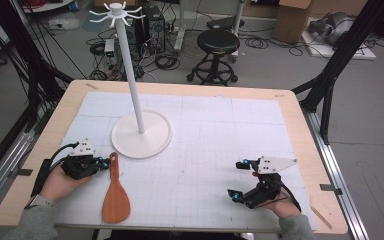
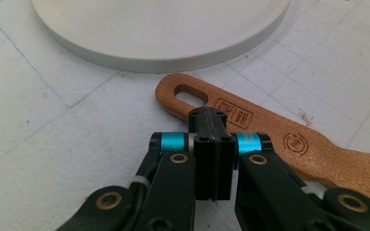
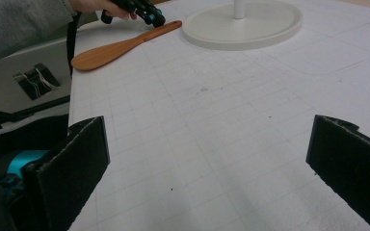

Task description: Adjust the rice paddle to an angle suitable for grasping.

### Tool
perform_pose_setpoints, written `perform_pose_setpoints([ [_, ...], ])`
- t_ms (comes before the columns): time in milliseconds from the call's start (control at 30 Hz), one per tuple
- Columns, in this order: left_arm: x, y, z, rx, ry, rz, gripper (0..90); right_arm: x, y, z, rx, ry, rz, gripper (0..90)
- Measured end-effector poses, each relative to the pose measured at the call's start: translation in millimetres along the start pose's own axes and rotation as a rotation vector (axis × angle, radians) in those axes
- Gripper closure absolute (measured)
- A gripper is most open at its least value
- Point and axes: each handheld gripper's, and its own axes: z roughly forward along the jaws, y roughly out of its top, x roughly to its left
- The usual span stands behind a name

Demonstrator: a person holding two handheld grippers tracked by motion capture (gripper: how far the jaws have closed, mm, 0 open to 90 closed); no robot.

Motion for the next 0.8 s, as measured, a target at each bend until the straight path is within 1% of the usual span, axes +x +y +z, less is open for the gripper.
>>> perform_pose_setpoints([
  [33, -0.9, 0.3, -0.8, 0.001, 0.001, 0.002, 89.7, -0.2, -0.1, 0.0, 0.000, 0.001, -0.002, 0.0],
  [133, -7.3, 2.3, -6.1, -0.026, -0.019, 0.000, 89.7, -0.2, 0.0, -0.6, 0.001, 0.002, 0.000, 0.0],
  [167, -10.8, 3.5, -7.6, -0.037, -0.029, -0.002, 89.7, -0.3, 0.0, -0.8, -0.002, 0.001, 0.001, 0.0],
  [233, -18.7, 6.9, -9.1, -0.057, -0.050, 0.006, 89.7, -0.5, -0.1, -1.3, -0.001, -0.001, 0.002, 0.0],
  [267, -22.0, 9.1, -9.2, -0.060, -0.064, 0.002, 89.7, -0.6, -0.1, -1.4, -0.001, -0.001, 0.000, 0.0],
  [300, -26.2, 11.1, -8.5, -0.067, -0.077, -0.004, 89.7, -0.5, -0.1, -1.4, -0.001, -0.001, -0.001, 0.0],
  [400, -40.2, 15.1, -6.4, -0.071, -0.113, 0.005, 89.7, 0.0, 0.0, -1.2, -0.001, -0.004, -0.002, 0.0],
  [433, -45.3, 15.6, -6.4, -0.070, -0.123, 0.017, 89.7, -0.3, -0.1, -1.4, 0.002, -0.003, -0.005, 0.0],
  [533, -61.0, 15.6, -8.8, -0.098, -0.159, 0.048, 89.7, -0.9, -0.4, -1.1, 0.006, -0.002, -0.003, 0.0],
  [567, -65.2, 15.9, -9.1, -0.113, -0.168, 0.048, 89.7, -1.2, -0.5, -0.3, 0.011, -0.002, -0.005, 0.0],
  [600, -68.6, 16.4, -9.1, -0.117, -0.177, 0.051, 89.7, -1.5, -0.8, 0.8, 0.023, 0.002, -0.009, 0.0],
  [633, -72.7, 16.8, -8.1, -0.120, -0.191, 0.045, 89.7, -1.7, -1.2, 1.8, 0.032, 0.003, -0.014, 0.0],
  [700, -80.8, 17.4, -5.2, -0.102, -0.212, 0.067, 89.7, -1.1, -1.5, 2.8, 0.041, 0.007, -0.011, 0.0],
  [800, -91.9, 17.6, 1.1, -0.063, -0.230, 0.100, 89.6, -1.0, -0.8, 2.3, 0.022, 0.018, -0.006, 0.0],
])
